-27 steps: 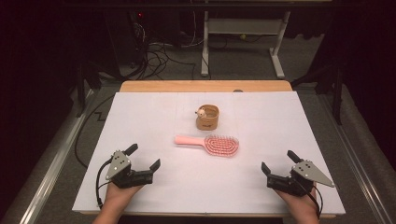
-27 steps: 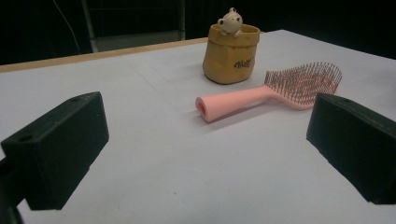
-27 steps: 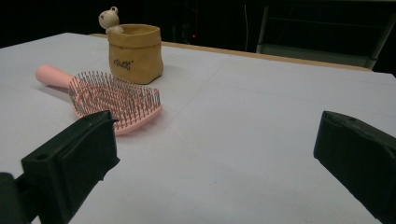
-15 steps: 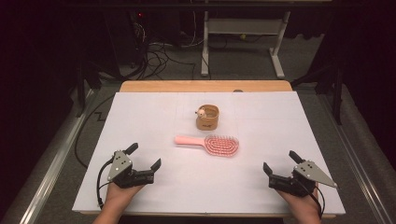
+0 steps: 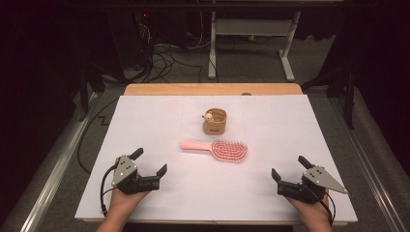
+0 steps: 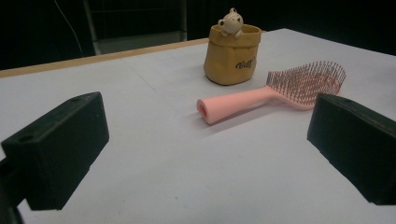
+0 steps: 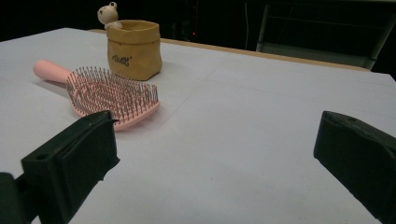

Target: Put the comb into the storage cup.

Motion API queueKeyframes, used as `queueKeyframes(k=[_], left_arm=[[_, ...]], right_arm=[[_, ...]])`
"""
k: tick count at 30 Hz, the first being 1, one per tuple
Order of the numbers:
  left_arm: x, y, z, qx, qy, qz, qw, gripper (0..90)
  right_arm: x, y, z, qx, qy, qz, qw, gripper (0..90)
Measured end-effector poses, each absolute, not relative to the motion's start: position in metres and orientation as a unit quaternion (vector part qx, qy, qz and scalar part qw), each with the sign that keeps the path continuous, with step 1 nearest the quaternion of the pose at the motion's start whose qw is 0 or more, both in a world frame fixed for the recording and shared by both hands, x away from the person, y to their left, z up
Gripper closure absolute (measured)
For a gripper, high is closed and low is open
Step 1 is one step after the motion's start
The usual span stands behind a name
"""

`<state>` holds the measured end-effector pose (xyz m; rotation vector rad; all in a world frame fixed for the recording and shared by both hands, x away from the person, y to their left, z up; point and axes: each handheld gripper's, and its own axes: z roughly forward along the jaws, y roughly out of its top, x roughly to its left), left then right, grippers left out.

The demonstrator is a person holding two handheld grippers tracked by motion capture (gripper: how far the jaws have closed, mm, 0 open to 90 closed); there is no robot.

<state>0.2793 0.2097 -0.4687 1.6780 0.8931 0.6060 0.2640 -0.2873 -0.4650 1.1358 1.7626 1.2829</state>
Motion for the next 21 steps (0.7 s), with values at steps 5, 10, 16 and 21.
queueKeyframes(k=[5,10,16,21], left_arm=[[0.2776,0.2073,-0.4680,0.717,0.372,0.251,0.534,0.0],[0.2774,0.2068,-0.4688,0.719,0.366,0.259,0.531,0.0],[0.2774,0.2068,-0.4687,0.721,0.364,0.258,0.530,0.1],[0.2771,0.2064,-0.4698,0.718,0.368,0.260,0.530,0.1]], right_arm=[[0.2620,-0.2845,-0.4642,0.429,0.680,0.490,0.336,0.3],[0.2618,-0.2829,-0.4641,0.424,0.684,0.490,0.336,0.3],[0.2626,-0.2811,-0.4644,0.422,0.687,0.487,0.337,0.3],[0.2606,-0.2785,-0.4625,0.415,0.688,0.488,0.341,1.2]])
